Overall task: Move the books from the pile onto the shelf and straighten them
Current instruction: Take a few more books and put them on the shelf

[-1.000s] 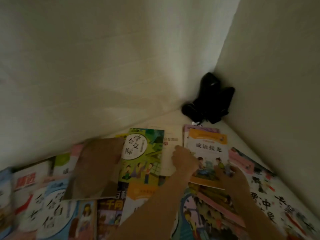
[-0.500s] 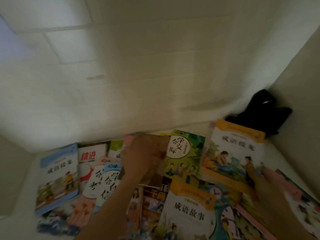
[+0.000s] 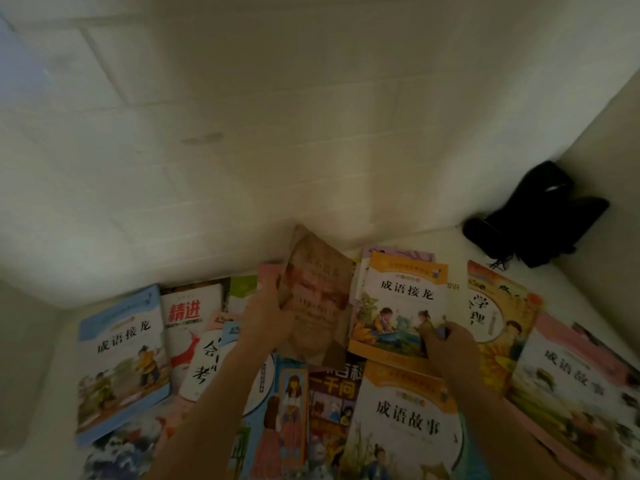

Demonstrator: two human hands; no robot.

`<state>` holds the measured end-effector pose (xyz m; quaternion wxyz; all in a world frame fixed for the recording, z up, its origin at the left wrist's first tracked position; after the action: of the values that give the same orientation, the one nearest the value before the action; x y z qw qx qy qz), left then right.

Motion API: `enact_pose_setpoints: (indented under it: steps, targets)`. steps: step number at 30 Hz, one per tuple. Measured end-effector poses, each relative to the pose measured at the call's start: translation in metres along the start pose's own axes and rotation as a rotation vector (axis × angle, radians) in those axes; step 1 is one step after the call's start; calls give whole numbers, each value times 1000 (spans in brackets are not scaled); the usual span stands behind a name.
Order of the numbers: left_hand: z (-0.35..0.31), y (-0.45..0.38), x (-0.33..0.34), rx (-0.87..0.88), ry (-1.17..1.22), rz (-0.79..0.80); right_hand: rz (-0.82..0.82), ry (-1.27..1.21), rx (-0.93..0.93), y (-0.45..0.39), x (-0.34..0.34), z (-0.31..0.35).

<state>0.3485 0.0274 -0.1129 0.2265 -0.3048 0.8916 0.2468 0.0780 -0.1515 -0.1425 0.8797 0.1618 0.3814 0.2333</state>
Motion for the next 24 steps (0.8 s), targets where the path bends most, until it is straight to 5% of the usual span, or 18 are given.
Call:
enact_pose_setpoints:
  steps: [4,8,13,17,24]
  targets:
    - [-43,-3,-9,85,212,19,25,-67,11,-7,-1,5]
    - [-67,-16,61,-50,589,321,22,-328,120,-16,-9,-6]
    - [-40,-46,114,-26,-87,226,94,-359,207,-26,-5,-14]
    - [-21,-54,129,-98,-150,289,193,-340,254,-36,7,-3]
    - [-44,-41,108,-184,454,367,208,-525,117,-30,12,31]
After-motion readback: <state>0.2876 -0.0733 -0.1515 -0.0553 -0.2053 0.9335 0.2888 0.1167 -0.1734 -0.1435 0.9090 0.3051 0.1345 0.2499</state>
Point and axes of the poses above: each hand's wrist, its own y-axis away from the middle knuckle, its own x-axis out of the palm, z = x × y, the point moved 9 cm from there along -y, towards the middle knuckle, and after that the axes turned 9 degrees about z, right-handed, at the moved point
